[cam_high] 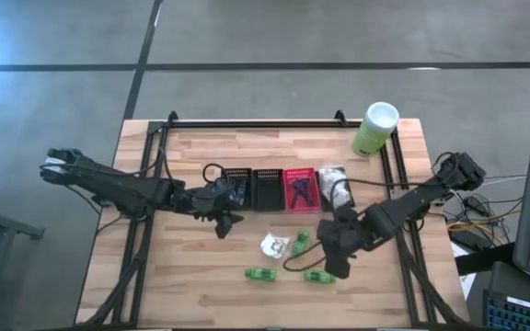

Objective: Pick & Place Travel size toiletries
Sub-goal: Put the green shampoo into the middle black basket

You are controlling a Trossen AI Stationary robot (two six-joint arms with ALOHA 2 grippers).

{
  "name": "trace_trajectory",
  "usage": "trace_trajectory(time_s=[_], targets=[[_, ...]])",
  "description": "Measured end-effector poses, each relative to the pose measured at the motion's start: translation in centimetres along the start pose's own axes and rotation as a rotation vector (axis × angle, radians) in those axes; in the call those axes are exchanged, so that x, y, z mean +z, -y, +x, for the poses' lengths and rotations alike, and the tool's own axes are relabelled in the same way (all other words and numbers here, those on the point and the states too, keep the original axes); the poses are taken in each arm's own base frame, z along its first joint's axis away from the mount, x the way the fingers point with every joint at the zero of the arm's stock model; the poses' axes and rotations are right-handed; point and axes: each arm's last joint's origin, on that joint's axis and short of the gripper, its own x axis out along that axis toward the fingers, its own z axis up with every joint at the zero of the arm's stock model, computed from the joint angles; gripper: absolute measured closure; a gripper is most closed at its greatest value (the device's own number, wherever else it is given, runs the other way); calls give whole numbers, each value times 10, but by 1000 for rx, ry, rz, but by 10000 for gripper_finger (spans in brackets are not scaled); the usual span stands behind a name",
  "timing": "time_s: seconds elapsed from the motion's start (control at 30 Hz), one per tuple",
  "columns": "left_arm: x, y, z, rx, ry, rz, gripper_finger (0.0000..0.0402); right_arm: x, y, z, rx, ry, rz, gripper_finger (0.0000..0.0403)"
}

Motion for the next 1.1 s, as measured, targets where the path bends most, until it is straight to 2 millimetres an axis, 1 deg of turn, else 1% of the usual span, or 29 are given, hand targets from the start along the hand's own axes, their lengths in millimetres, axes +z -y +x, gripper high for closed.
trace_trajectory(time_s=[0.2,0.47,0.63,0.83,1.0,1.1], targets=[[0,0,0,0,0,0,193,-20,-19,2,17,-21,-60,172],[0,0,0,0,0,0,193,-54,-57,24,28,-64,-180,141],[0,0,0,0,0,0,193,-68,-78,40,69,-52,-260,123],[0,0,0,1,0,0,193,-77,-85,59,15,-67,-299,101],[0,0,0,1,0,0,193,-76,-89,68,-40,-24,-317,80],[0,0,0,1,0,0,193,-74,-88,75,-62,-27,-282,69]])
